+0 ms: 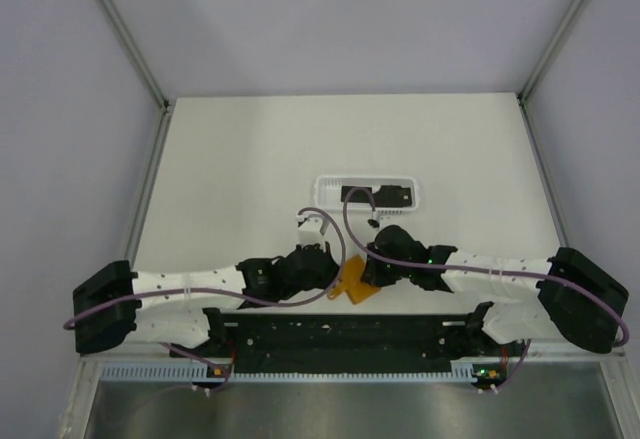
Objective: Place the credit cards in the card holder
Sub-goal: Close the card holder at the corner of the board.
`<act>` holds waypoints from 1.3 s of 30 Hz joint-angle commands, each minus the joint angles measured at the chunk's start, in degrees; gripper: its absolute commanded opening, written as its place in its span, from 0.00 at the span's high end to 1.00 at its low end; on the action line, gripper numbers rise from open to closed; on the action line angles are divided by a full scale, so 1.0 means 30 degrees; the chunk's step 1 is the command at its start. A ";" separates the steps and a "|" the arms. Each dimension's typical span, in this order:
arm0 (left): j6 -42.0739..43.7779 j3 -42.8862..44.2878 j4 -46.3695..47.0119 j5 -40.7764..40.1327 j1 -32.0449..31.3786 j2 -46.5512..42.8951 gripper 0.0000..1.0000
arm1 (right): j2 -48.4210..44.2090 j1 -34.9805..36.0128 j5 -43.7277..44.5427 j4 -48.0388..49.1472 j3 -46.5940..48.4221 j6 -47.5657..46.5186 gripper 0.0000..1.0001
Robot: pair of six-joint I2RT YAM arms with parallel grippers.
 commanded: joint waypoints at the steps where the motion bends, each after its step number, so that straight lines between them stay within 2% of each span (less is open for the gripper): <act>1: 0.0768 0.0317 0.3673 0.0776 0.0035 0.1697 1.00 | 0.0496 0.0182 -0.0436 0.0507 -0.0372 0.0260 1.00; 9: 0.0887 -0.0093 0.6256 0.1159 0.0006 0.4629 1.00 | 0.0760 0.0182 -0.0876 0.1006 -0.0431 0.0408 1.00; 14: 0.0389 -0.0298 0.5586 0.1364 0.0006 0.5450 1.00 | -0.0087 0.0182 -0.0642 0.0157 -0.0138 0.0232 1.00; 21: -0.0548 -0.1703 0.5671 0.1569 0.0006 0.5627 1.00 | -0.2810 0.0182 0.0003 -0.1951 0.0565 -0.0149 0.74; 24: -0.0842 -0.2172 0.5818 0.1744 0.0006 0.5744 1.00 | -0.3836 0.0153 0.0939 -0.2568 0.0450 0.0113 0.52; 27: -0.1105 -0.2612 0.6051 0.1950 0.0006 0.5832 1.00 | -0.4483 -0.0285 0.0708 -0.2598 -0.0164 0.0348 0.39; 31: -0.1457 -0.3169 0.6461 0.2068 0.0006 0.5745 1.00 | -0.4250 -0.1222 -0.0430 -0.2132 -0.0955 0.0115 0.33; 39: -0.0990 -0.2732 0.5966 0.2156 0.0006 0.4605 1.00 | -0.4074 -0.2484 -0.2194 0.0769 -0.3037 0.0466 0.32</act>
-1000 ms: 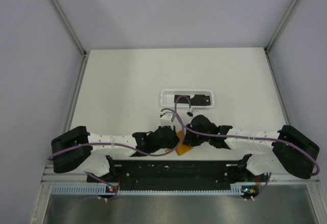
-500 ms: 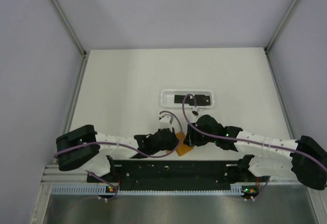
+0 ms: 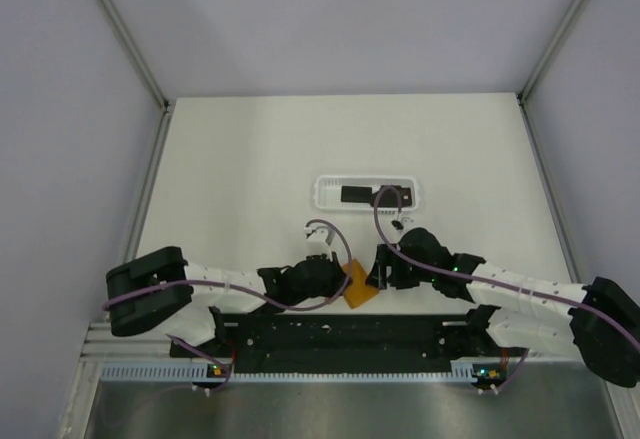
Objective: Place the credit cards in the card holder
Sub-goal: Close the card holder at the corner of the board.
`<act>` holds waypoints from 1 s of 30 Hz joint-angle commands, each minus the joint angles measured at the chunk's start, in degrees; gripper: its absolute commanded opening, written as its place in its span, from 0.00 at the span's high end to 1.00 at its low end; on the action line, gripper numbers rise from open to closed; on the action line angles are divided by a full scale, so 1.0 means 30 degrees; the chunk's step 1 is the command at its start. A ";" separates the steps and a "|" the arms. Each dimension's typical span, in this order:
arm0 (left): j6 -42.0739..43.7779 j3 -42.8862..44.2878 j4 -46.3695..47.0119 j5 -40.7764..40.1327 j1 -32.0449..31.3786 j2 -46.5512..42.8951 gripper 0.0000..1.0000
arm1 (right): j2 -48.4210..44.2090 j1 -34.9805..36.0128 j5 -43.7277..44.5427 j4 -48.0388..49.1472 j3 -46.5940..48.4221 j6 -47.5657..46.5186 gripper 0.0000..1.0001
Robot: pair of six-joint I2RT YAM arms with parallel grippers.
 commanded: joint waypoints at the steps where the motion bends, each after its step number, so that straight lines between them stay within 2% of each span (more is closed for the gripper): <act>1: 0.0650 -0.0021 -0.2843 0.0378 -0.0016 -0.0709 1.00 | 0.0304 -0.0371 -0.0868 0.1863 -0.0495 0.0102 0.32; 7: 0.1120 0.0947 -0.3752 0.0319 -0.0016 -0.1295 1.00 | 0.1271 -0.0401 -0.1161 0.2449 -0.0407 0.0102 0.32; 20: 0.0680 -0.0342 -0.5422 -0.0531 -0.0016 -0.4664 1.00 | 0.1887 -0.0401 -0.1366 0.3299 -0.0583 0.0101 0.32; 30: 0.0768 -0.0488 -0.5013 0.0493 -0.0016 -0.4021 1.00 | 0.2327 -0.0401 -0.1483 0.3534 -0.0554 0.0072 0.32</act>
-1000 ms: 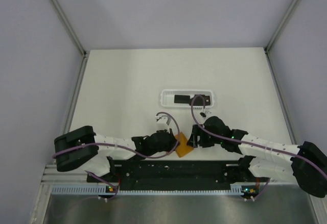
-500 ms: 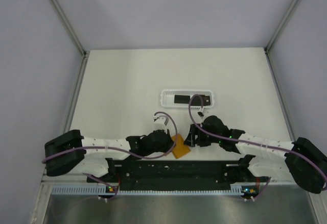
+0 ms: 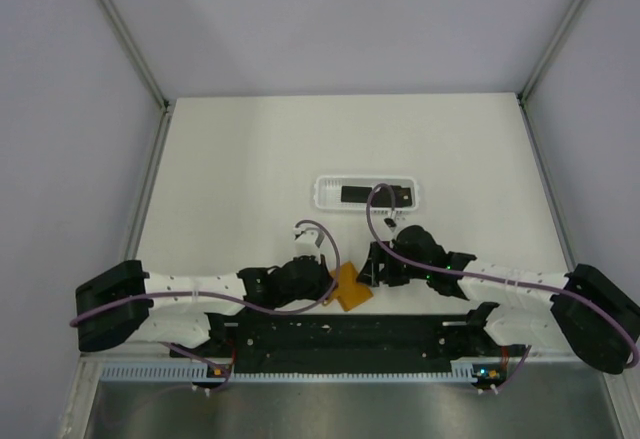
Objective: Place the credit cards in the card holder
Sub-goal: Close the card holder at the corner of the board.
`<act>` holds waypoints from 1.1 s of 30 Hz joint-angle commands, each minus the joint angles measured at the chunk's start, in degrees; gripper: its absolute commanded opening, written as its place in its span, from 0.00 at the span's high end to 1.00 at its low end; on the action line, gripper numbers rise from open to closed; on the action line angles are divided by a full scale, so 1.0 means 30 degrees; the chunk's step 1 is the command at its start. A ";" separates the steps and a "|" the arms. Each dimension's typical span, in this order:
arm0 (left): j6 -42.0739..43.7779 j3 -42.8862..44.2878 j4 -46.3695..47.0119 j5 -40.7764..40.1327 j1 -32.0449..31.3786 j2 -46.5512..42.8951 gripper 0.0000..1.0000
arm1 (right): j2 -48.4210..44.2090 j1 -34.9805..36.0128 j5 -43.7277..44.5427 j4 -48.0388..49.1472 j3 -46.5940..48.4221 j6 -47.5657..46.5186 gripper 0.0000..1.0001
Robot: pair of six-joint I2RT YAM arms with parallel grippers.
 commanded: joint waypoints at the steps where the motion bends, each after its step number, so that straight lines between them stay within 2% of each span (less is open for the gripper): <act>1: 0.0171 -0.0357 0.0509 0.0538 -0.0038 0.0248 1.00 | 0.0498 -0.0153 0.0098 -0.0196 -0.0284 -0.0168 0.32; 13: 0.0376 -0.0885 -0.0251 0.0656 -0.0038 -0.1391 1.00 | 0.1026 -0.0124 -0.0019 0.0068 -0.0196 -0.0169 0.32; 33: 0.0933 -0.0620 -0.0076 0.2091 -0.0038 -0.2212 1.00 | 0.1730 -0.0124 -0.0254 0.0273 -0.0020 -0.0286 0.32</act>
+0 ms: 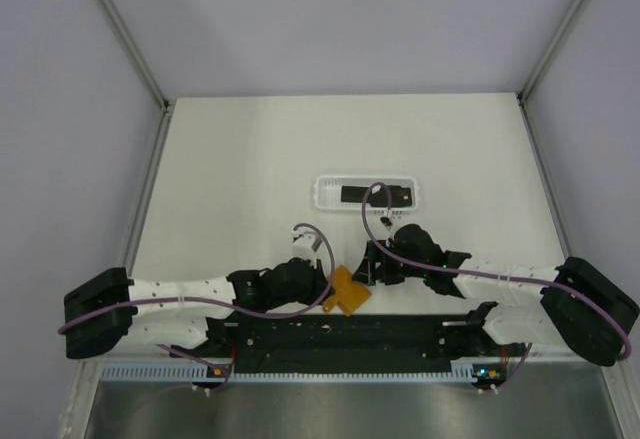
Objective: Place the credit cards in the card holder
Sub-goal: Close the card holder at the corner of the board.
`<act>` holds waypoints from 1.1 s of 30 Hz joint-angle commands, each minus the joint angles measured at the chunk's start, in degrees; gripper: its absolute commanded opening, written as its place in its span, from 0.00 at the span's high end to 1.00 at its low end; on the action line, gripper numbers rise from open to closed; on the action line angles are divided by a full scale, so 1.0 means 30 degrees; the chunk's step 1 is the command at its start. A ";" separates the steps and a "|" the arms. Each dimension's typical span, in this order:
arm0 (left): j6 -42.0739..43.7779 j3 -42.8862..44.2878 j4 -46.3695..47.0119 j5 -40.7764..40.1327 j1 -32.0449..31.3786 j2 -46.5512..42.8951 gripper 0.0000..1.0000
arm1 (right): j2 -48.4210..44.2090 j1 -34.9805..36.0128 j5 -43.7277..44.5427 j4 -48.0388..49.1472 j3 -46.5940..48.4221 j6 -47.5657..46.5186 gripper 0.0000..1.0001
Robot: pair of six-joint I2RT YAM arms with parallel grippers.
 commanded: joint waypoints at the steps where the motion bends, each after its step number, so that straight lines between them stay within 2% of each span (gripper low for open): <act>1: 0.0270 0.0137 0.0660 0.0678 -0.0067 -0.0391 1.00 | 0.0607 -0.0124 0.0322 -0.1352 -0.0093 -0.0271 0.32; 9: 0.0035 -0.0245 0.0603 0.0591 -0.0155 -0.0976 1.00 | 0.0696 -0.0124 0.0351 -0.1293 -0.0123 -0.0242 0.32; 19: 0.0533 0.0693 -0.0277 0.0414 -0.0155 -0.1388 1.00 | 0.0783 -0.0124 0.0322 -0.1292 -0.0123 -0.0242 0.32; 33: -0.0726 -0.0918 0.1246 0.0795 -0.0799 -0.0452 1.00 | 0.1047 -0.0124 0.0292 -0.1205 -0.0006 -0.0330 0.32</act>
